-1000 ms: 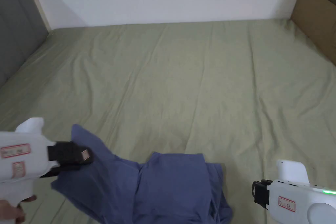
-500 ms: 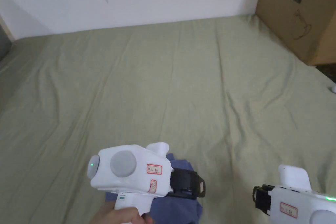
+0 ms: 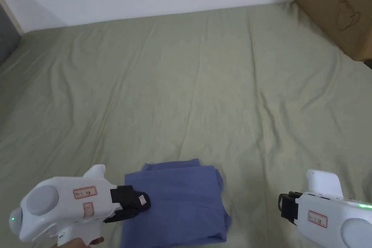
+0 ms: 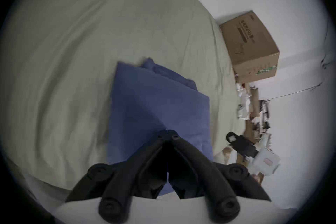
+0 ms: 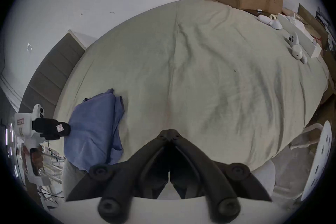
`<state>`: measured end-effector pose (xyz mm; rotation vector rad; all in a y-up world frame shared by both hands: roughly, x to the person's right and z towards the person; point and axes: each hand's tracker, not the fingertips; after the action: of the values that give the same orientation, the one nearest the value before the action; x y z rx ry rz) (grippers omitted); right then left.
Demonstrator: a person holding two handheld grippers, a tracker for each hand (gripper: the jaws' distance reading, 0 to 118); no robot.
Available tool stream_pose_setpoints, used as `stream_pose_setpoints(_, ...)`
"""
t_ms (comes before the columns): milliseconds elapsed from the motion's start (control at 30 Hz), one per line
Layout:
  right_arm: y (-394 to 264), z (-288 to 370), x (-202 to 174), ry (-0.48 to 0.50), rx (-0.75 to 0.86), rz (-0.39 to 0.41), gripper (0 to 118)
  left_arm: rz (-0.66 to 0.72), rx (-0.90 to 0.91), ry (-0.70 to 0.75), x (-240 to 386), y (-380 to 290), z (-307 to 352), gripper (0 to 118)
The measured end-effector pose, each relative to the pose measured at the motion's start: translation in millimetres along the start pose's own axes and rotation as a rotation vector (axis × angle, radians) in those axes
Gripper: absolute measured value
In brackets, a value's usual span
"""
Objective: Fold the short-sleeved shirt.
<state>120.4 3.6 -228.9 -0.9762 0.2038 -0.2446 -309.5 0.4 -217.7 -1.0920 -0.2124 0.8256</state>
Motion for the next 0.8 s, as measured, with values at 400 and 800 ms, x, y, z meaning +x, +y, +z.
stream_pose_setpoints(400, -9, -2, 8, -0.011, -0.029, 0.0, 0, -0.215, -0.193, -0.016, 66, -34, -100, 0)
stream_pose_setpoints(800, -13, -3, 17, -0.035, -0.044, -0.032, 0, -0.145, -0.234, -0.111, 93, -49, -130, 0)
